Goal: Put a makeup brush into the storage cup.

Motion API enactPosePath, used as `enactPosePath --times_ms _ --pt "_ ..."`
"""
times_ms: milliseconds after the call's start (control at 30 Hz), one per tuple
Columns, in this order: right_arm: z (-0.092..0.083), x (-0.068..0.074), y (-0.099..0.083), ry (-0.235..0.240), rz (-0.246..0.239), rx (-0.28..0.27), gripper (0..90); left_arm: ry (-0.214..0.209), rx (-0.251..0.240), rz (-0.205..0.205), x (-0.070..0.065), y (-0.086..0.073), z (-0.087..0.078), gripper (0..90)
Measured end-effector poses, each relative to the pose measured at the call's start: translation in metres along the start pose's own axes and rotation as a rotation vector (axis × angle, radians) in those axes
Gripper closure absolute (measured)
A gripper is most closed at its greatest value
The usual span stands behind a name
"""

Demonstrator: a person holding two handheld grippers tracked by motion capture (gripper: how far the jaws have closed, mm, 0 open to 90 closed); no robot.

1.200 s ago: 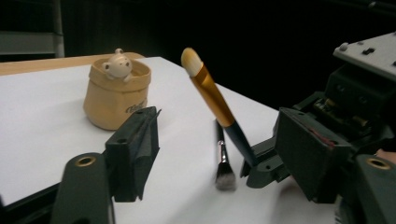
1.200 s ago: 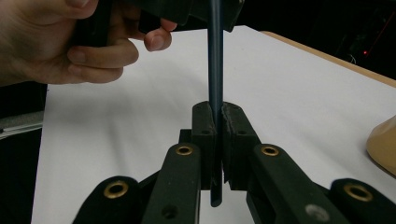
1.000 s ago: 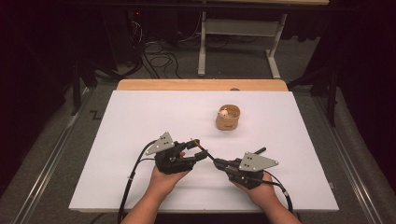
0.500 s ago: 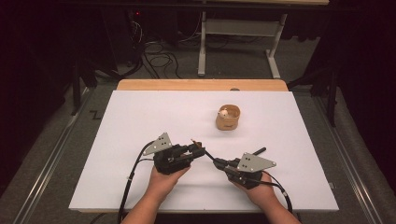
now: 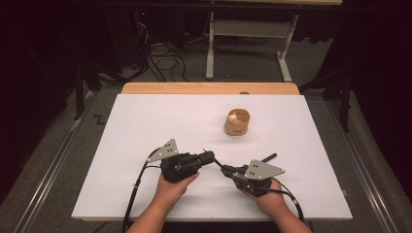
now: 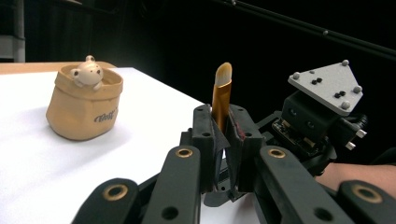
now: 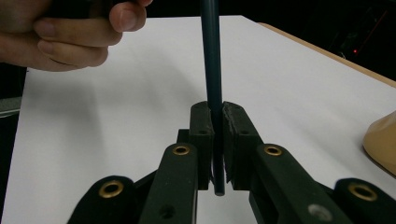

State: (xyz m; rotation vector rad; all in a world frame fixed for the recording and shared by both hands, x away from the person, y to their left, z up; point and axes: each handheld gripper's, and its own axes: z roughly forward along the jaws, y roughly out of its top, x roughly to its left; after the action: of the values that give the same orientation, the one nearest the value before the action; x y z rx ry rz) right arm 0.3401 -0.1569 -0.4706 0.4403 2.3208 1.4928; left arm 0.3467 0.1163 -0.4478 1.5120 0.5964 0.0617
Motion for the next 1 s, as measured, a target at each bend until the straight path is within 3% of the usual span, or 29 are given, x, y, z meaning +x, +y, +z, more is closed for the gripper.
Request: enactPosePath --times_ms 200,400,633,833,1000 --pt "-0.001 -0.001 0.0 -0.002 0.001 -0.003 83.2 0.006 -0.003 0.017 -0.002 0.0 0.0 83.4" --pt "-0.001 -0.002 0.0 0.001 0.023 0.01 72.9 0.026 -0.004 0.043 -0.003 0.0 -0.001 83.4" --pt "-0.003 -0.002 0.002 0.006 0.044 0.004 64.2 0.078 0.023 0.099 -0.01 0.003 -0.001 83.4" --pt "-0.004 0.004 0.009 0.008 0.022 -0.021 60.1 0.093 0.058 0.139 -0.019 0.001 0.004 83.4" --pt "-0.002 0.009 0.012 0.002 0.004 -0.014 59.1 0.083 0.076 0.14 -0.021 -0.002 0.009 83.3"
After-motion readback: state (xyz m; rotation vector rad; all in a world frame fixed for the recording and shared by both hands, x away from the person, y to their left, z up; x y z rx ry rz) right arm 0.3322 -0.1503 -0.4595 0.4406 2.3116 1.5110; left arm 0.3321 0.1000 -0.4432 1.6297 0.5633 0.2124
